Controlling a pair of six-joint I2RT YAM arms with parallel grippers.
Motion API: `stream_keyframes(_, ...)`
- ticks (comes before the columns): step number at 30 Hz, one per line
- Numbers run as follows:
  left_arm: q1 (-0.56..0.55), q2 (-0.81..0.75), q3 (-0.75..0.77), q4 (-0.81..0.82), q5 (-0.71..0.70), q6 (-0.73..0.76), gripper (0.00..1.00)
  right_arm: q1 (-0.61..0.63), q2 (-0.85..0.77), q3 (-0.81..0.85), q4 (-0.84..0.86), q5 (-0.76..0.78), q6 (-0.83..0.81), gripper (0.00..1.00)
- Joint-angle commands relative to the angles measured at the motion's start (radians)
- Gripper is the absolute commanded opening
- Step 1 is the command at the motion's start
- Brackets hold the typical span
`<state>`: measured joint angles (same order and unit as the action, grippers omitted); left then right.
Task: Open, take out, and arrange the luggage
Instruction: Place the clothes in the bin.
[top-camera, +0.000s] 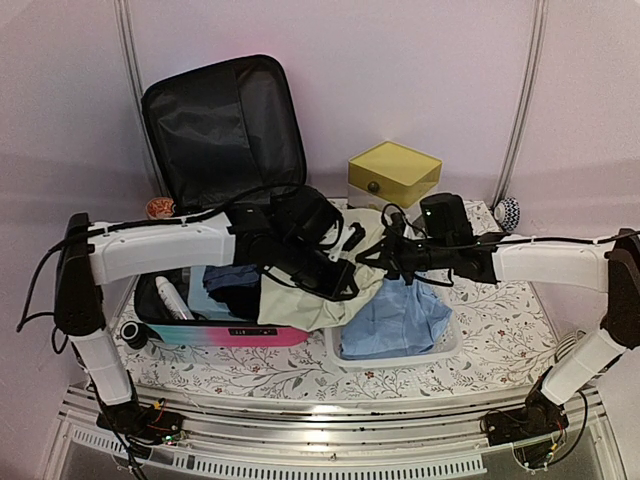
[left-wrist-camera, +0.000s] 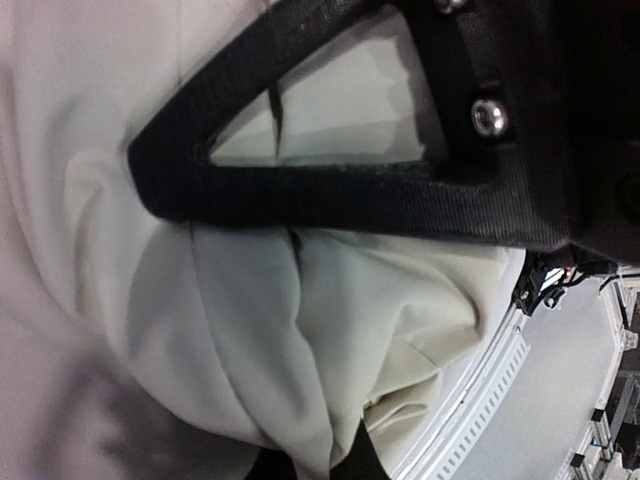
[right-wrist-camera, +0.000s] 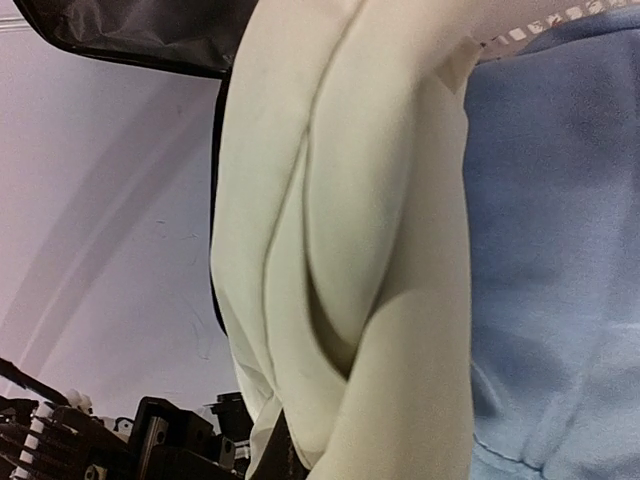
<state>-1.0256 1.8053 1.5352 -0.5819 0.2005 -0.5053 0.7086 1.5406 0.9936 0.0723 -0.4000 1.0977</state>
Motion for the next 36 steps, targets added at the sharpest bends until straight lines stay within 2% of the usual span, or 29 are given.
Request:
stream_keyframes(1,-0.123,0.088,0.141,0.148,0.151,-0.064,0.0,-0.035,-0.027,0.004,-0.082,-0.051,-0.161,0.02)
stream_keyframes(7,-0.173,0.214,0.294,0.139,0.148,-0.112,0.0,-0.072,-0.081,-0.008,-0.199,-0.059,-0.264,0.02)
stream_keyframes(15,-0.201,0.291,0.376,0.147,0.132,-0.144,0.0,-0.109,-0.147,-0.084,-0.268,-0.033,-0.336,0.02)
stream_keyframes(23,-0.215,0.339,0.427,0.154,0.134,-0.15,0.0,-0.118,-0.191,-0.12,-0.31,0.04,-0.361,0.02)
stream_keyframes(36,-0.222,0.374,0.431,0.184,0.139,-0.156,0.0,-0.126,-0.24,-0.171,-0.323,0.122,-0.361,0.02)
